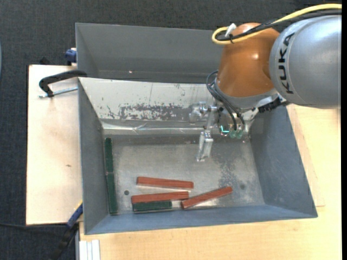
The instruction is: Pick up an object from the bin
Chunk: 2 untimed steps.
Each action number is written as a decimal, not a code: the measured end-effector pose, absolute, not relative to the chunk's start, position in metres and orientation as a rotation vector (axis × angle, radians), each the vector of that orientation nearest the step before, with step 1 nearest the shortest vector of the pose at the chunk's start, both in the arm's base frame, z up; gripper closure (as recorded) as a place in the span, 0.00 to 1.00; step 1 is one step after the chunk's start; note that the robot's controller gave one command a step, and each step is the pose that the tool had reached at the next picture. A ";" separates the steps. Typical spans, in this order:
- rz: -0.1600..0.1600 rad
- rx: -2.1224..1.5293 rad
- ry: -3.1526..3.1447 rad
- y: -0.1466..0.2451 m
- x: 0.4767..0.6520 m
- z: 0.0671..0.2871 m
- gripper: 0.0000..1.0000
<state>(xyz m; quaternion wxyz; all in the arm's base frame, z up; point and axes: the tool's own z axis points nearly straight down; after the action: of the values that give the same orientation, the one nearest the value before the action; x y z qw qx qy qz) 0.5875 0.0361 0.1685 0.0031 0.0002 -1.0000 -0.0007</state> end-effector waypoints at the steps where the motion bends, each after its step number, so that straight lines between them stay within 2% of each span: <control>1: -0.003 0.000 -3.144 0.036 0.589 0.173 0.00; 2: -0.001 0.127 -3.146 0.049 0.563 0.135 0.00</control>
Offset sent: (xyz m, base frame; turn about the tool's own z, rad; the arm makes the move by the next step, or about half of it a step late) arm -0.0594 0.0301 -0.0822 -0.1772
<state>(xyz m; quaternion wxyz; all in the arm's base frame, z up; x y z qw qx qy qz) 0.5626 0.0495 0.1351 -0.0033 0.0403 -0.9992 -0.0003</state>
